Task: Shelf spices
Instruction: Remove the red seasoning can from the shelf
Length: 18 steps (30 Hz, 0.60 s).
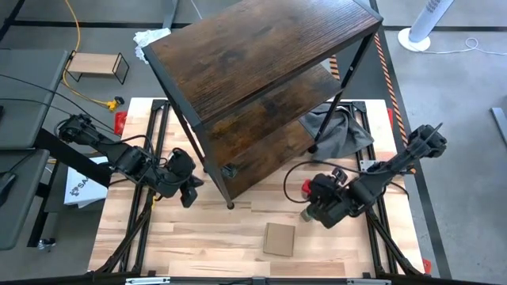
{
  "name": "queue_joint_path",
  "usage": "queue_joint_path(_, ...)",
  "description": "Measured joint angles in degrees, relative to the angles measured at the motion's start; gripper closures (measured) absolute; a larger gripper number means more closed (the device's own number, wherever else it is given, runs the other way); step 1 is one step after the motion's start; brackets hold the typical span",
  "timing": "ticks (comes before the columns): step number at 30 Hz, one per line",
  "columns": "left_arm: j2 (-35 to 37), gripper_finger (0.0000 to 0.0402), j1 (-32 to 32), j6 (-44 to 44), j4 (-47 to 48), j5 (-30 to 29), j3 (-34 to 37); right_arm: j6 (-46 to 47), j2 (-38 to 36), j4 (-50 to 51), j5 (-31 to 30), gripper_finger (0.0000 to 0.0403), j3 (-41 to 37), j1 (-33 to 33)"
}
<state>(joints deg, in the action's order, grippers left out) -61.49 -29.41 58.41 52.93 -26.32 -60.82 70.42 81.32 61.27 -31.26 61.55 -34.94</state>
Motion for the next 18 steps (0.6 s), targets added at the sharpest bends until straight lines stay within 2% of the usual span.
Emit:
queue_joint_path(3,0.0,0.0402,0.0,0.0,0.0,-0.4,0.0,3.9,0.0,-1.8,-1.3,0.0204,-3.0,0.4)
queue_joint_path(7,0.0,0.0402,0.0,0.9,0.0,-0.4,0.0,4.2,0.0,-3.6,-1.5,0.0198,-5.1,0.9)
queue_joint_path(13,0.0,0.0401,0.0,1.1,0.0,-0.5,0.0,1.5,0.0,-5.1,-1.4,0.018,-5.3,0.9)
queue_joint_path(18,0.0,0.0402,0.0,1.4,0.0,-0.5,0.0,-1.7,0.0,-6.0,1.5,0.017,-5.3,1.3)
